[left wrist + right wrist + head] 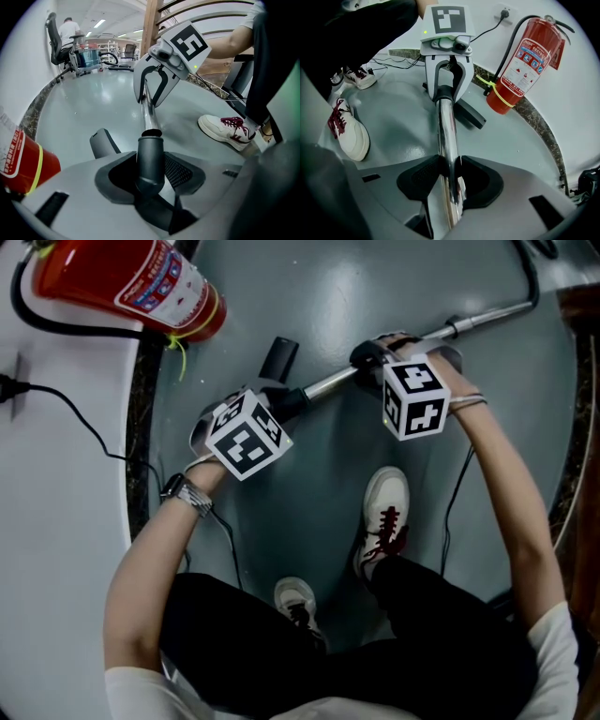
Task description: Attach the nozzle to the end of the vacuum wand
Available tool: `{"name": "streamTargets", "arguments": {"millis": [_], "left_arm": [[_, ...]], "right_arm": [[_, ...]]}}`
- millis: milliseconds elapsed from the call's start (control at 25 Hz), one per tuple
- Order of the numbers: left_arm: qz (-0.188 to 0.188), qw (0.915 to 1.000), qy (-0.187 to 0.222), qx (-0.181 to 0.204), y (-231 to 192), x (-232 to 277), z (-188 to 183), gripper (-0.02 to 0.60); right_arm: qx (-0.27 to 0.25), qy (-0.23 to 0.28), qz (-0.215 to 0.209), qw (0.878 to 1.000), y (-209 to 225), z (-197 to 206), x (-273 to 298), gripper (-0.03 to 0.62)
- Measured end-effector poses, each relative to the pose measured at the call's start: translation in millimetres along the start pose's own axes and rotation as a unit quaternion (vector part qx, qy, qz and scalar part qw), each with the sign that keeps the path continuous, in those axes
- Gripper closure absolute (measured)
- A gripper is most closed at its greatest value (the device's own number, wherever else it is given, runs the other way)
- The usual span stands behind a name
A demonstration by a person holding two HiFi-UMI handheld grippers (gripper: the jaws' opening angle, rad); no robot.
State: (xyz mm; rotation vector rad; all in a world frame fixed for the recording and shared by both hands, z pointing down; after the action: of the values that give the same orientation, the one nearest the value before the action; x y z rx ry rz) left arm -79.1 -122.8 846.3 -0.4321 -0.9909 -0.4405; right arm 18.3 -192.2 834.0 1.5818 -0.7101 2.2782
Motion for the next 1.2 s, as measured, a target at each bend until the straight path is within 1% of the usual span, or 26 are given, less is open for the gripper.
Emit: {"name": "streamTargets", "arguments": {"millis": [160, 360, 560, 800, 920, 1000, 1200], "left_arm": [[-0.001, 1.0000, -0.004, -0.003, 0, 0, -2, 0.400], [0.007, 0.9999, -0.011, -0.011, 2, 2, -2, 0.400], [0.006, 0.9998, -0.019, -0.008, -1, 2, 0, 0.401], [0.016, 0.9989, -0.043, -0.001, 0, 11, 13, 0.402], [0.018, 0.9988, -0.046, 0.003, 1, 12, 14, 0.402], [0.022, 0.9984, -0.052, -0.003, 2, 14, 16, 0.402], [0.014, 0.9978, -0.061, -0.023, -1, 13, 12, 0.402]], "right_arm": [[-0.010, -0.001, -0.002, 1.000, -2, -4, 4, 0.437], [-0.009, -0.001, -0.004, 1.000, -3, -4, 8, 0.439], [-0.013, -0.002, -0.003, 1.000, -4, -4, 14, 0.439], [-0.012, -0.004, 0.003, 1.000, -6, -7, 26, 0.439], [-0.009, -0.003, 0.003, 1.000, -9, -8, 28, 0.437], [-0.007, -0.003, 0.005, 1.000, -9, -8, 28, 0.437], [-0.004, -0.007, 0.012, 1.000, -9, -7, 29, 0.437]]}}
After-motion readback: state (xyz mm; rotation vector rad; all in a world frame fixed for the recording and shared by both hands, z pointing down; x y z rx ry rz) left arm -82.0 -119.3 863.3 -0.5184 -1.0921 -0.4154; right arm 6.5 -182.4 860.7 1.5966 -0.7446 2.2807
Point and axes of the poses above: the fingertips, and each gripper's own axes: x forward along the fingers, y to its right, z out of its underside, the point moved 2 cm from there along -x, backward along the fingers, and after that the axes turned 3 degrees about -x, right-handed, at the moved point
